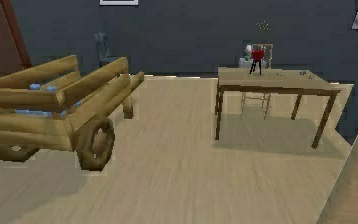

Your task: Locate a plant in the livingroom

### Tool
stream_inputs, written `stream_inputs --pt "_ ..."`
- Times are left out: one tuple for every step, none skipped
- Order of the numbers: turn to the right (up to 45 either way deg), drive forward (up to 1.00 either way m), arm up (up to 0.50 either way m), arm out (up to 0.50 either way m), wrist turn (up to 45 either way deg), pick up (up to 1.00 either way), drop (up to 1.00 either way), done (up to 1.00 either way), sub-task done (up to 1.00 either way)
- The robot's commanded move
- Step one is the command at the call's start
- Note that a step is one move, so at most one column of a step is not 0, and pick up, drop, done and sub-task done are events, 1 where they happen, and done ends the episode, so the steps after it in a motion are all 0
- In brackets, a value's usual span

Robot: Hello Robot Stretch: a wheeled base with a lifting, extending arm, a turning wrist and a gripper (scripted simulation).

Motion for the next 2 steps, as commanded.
stream_inputs --pt "-3.0 0.0 0.0 0.0 0.0 0.0 0.0 0.0 0.0" --pt "0.0 0.3 0.0 0.0 0.0 0.0 0.0 0.0 0.0"
